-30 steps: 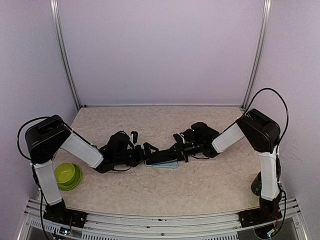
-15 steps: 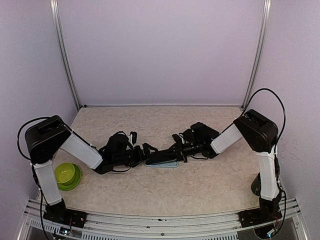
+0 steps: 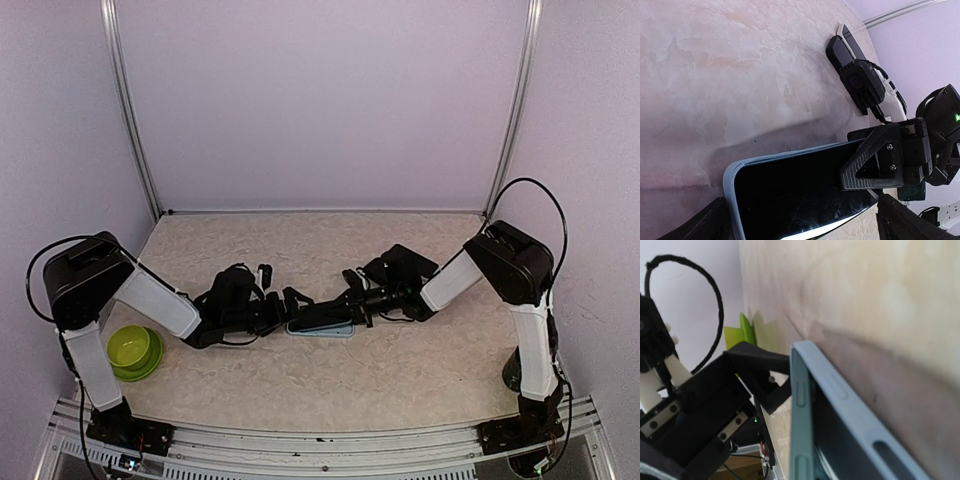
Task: Put the phone into the phone case
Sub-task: Install the phone on the phone case.
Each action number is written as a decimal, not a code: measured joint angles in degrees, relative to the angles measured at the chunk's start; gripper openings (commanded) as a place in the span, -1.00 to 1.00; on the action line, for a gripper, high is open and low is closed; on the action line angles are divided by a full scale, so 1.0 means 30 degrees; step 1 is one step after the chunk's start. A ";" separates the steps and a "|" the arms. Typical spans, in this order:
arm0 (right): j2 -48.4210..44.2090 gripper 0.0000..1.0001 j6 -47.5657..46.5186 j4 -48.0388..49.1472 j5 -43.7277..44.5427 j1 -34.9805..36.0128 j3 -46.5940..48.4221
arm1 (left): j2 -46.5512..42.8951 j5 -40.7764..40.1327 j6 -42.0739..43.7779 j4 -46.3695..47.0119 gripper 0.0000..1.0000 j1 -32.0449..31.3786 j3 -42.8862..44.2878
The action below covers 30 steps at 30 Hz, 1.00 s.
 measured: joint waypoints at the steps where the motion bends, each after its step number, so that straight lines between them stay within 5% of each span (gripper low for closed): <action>1: 0.0000 -1.00 0.0044 0.0255 -0.0015 0.0000 -0.0102 | -0.0073 0.0000 0.0007 -0.0080 0.98 0.0000 -0.0007; 30: -0.0736 -1.00 -0.0488 0.3636 -0.0663 -0.0015 -0.1326 | -0.1428 0.0845 0.0146 0.0022 0.95 0.0000 -0.0481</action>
